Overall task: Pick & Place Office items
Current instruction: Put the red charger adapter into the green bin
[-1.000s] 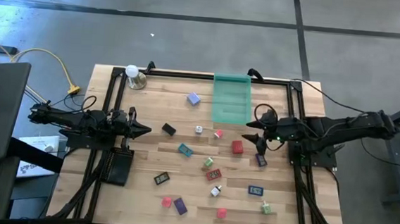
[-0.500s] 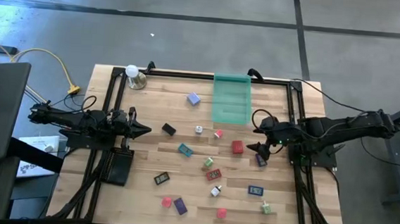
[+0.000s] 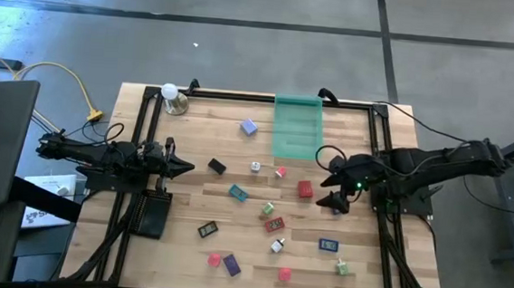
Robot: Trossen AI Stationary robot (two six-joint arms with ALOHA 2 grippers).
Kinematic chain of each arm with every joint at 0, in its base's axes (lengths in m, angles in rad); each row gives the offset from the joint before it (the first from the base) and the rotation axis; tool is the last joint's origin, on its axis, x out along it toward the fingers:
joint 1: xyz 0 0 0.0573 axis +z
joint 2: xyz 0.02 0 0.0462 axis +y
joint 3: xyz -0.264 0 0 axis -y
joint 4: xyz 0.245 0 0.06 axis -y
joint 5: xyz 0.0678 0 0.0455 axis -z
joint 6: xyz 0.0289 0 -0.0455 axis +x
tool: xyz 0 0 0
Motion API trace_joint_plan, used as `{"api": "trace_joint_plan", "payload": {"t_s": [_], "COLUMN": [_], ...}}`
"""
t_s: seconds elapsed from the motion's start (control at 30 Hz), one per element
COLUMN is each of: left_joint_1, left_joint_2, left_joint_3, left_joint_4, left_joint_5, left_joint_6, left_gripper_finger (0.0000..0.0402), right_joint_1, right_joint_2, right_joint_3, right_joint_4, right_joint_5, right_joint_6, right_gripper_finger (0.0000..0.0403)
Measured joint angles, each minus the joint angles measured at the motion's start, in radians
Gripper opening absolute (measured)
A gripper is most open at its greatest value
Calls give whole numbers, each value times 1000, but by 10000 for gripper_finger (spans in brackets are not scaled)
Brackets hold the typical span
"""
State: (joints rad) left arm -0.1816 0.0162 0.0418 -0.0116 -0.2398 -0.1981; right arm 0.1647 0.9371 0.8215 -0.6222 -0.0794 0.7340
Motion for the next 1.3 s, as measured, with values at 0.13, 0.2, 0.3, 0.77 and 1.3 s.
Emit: {"api": "trace_joint_plan", "payload": {"t_s": [0.13,0.2,0.3,0.77,1.3], "left_joint_1": [0,0,0,4,4], "left_joint_2": [0,0,0,0,0], "left_joint_3": [0,0,0,-1,-2], "left_joint_4": [-7,-7,-8,6,15], "left_joint_5": [0,0,0,-2,-2], "left_joint_6": [8,7,8,48,105], "left_gripper_finger": [1,1,1,1,1], "right_joint_1": [0,0,-1,-154,-245], "right_joint_2": [99,164,263,627,804], "right_joint_3": [115,177,254,316,315], "right_joint_4": [-144,-219,-328,-365,-313], "right_joint_5": [-2,4,29,70,27], "right_joint_6": [53,95,164,190,88], "right_gripper_finger": [382,382,382,382,382]}}
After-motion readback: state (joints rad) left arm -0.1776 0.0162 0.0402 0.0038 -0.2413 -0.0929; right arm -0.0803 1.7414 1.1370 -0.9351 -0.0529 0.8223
